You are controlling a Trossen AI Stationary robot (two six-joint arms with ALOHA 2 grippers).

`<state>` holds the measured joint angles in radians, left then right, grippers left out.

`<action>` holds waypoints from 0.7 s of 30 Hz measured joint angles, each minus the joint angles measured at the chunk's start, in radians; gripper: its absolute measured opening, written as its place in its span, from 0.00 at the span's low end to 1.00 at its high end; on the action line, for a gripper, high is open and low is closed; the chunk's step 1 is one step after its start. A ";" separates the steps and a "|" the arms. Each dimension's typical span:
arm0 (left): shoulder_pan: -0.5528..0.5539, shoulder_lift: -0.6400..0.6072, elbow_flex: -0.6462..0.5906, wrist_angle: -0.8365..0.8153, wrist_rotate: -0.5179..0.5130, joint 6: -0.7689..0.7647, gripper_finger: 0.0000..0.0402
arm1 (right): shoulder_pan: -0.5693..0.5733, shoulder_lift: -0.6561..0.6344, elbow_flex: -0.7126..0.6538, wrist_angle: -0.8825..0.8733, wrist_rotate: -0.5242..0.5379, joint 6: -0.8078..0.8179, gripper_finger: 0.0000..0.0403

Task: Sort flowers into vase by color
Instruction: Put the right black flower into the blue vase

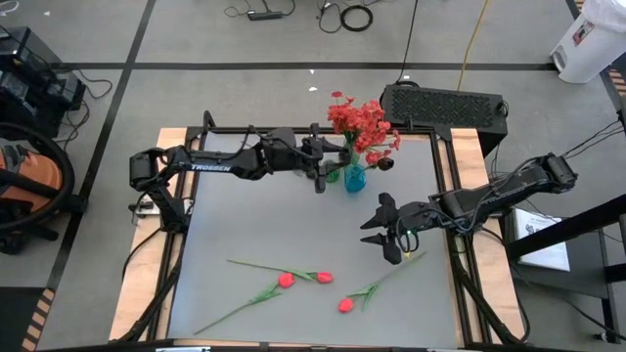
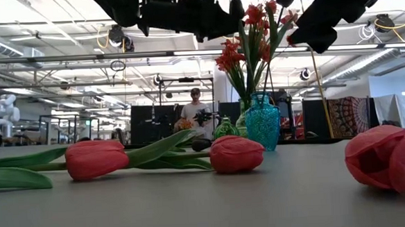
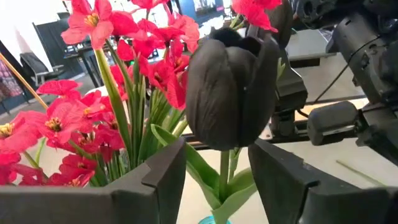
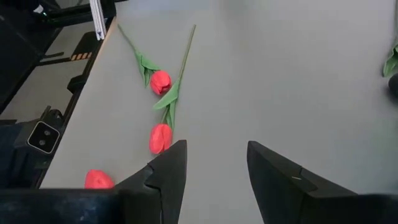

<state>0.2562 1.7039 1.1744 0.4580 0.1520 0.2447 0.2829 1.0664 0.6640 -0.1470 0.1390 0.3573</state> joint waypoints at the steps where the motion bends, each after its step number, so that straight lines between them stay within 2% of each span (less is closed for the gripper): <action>1: 0.000 0.000 0.000 -0.001 0.000 0.000 0.45 | 0.000 0.000 0.000 0.005 0.000 -0.001 0.40; 10: -0.001 0.000 0.000 -0.102 -0.012 0.007 0.45 | 0.000 0.000 0.000 0.009 0.000 -0.002 0.40; 15: -0.001 -0.001 0.000 -0.186 -0.116 0.079 0.45 | 0.000 0.000 0.000 0.008 0.000 -0.002 0.40; 21: -0.002 -0.029 0.000 -0.271 -0.170 0.111 0.45 | 0.000 0.000 0.000 0.007 0.000 -0.002 0.40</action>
<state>0.2546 1.6749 1.1740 0.1870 -0.0177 0.3554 0.2829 1.0664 0.6640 -0.1402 0.1387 0.3549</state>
